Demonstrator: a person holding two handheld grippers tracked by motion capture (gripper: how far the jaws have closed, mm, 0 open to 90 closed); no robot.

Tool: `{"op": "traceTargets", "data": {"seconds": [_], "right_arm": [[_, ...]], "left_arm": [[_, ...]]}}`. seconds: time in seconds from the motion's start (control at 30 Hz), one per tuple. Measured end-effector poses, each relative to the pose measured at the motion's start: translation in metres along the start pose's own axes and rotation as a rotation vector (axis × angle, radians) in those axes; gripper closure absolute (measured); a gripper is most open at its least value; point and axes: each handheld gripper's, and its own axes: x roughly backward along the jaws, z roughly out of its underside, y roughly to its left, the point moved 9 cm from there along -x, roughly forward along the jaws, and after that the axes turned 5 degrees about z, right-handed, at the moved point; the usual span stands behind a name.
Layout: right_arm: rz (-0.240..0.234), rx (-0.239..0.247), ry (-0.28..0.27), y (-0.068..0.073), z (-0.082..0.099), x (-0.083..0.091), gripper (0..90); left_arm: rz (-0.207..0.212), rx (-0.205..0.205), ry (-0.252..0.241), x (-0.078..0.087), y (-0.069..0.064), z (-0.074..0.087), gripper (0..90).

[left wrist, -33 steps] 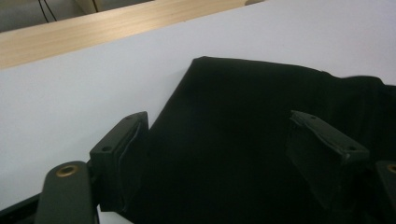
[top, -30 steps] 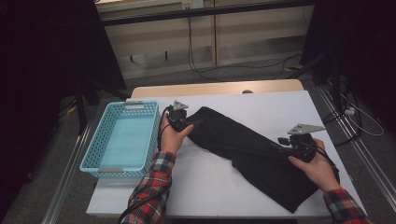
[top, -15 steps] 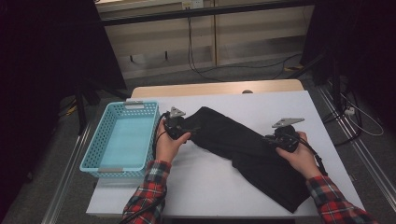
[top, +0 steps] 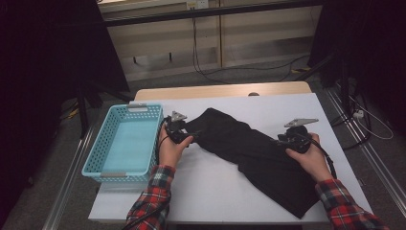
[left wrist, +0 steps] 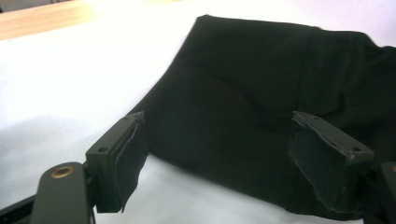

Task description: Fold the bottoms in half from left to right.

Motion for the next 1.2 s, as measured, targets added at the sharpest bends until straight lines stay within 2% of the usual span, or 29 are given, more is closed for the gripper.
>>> {"op": "traceTargets", "data": {"seconds": [0.07, 0.1, 0.17, 0.2, 0.23, 0.27, 0.37, 0.53, 0.63, 0.8, 0.83, 0.93, 0.97, 1.0, 1.03, 1.07, 1.1, 1.17, 1.2], "right_arm": [[-0.008, -0.005, -0.017, 0.004, -0.003, 0.005, 52.4], [-0.003, -0.001, -0.022, 0.008, -0.004, 0.011, 45.6], [-0.007, 0.0, -0.024, 0.01, -0.004, 0.014, 42.3], [-0.018, 0.004, -0.031, 0.016, -0.004, 0.022, 37.9], [-0.018, 0.004, -0.031, 0.016, -0.004, 0.022, 37.9], [-0.023, 0.024, -0.039, 0.022, -0.002, 0.03, 33.3], [-0.033, 0.033, -0.06, 0.028, 0.0, 0.038, 32.7], [-0.057, 0.033, -0.08, 0.042, 0.008, 0.051, 26.5], [-0.055, 0.037, -0.081, 0.044, 0.012, 0.057, 25.6], [-0.051, 0.034, -0.081, 0.044, 0.018, 0.063, 24.7], [-0.05, 0.033, -0.08, 0.044, 0.021, 0.064, 24.4], [-0.054, 0.037, -0.075, 0.046, 0.023, 0.065, 24.4], [-0.057, 0.038, -0.073, 0.048, 0.024, 0.066, 24.4], [-0.057, 0.038, -0.073, 0.048, 0.024, 0.066, 24.4], [-0.061, 0.04, -0.072, 0.05, 0.025, 0.066, 24.4], [-0.066, 0.046, -0.071, 0.054, 0.025, 0.067, 24.5], [-0.07, 0.051, -0.07, 0.056, 0.026, 0.067, 24.4], [-0.074, 0.054, -0.069, 0.058, 0.026, 0.068, 24.5], [-0.079, 0.059, -0.07, 0.06, 0.027, 0.068, 24.4]], "left_arm": [[-0.01, 0.002, 0.008, -0.001, 0.002, 0.002, 23.3], [-0.01, 0.003, 0.011, -0.001, 0.002, 0.002, 24.3], [-0.016, 0.02, 0.014, -0.002, 0.003, 0.004, 25.6], [-0.021, 0.028, 0.022, -0.003, 0.004, 0.006, 26.6], [-0.021, 0.028, 0.022, -0.003, 0.004, 0.006, 26.6], [-0.026, 0.035, 0.029, -0.003, 0.004, 0.009, 26.8], [-0.034, 0.044, 0.037, -0.003, 0.005, 0.012, 26.8], [-0.045, 0.064, 0.06, -0.007, 0.007, 0.022, 27.4], [-0.049, 0.069, 0.068, -0.011, 0.009, 0.026, 27.8], [-0.047, 0.103, 0.058, -0.014, 0.01, 0.027, 27.0], [-0.06, 0.103, 0.06, -0.014, 0.01, 0.027, 29.8], [-0.062, 0.112, 0.059, -0.013, 0.01, 0.027, 35.7], [-0.061, 0.116, 0.059, -0.013, 0.01, 0.027, 42.6], [-0.057, 0.126, 0.057, -0.013, 0.009, 0.026, 42.6], [-0.054, 0.138, 0.054, -0.013, 0.009, 0.026, 46.4], [-0.053, 0.142, 0.058, -0.013, 0.009, 0.026, 53.2], [-0.044, 0.171, 0.049, -0.013, 0.009, 0.025, 56.7], [-0.039, 0.187, 0.044, -0.014, 0.009, 0.025, 62.7], [-0.03, 0.208, 0.041, -0.014, 0.01, 0.024, 62.7]]}}
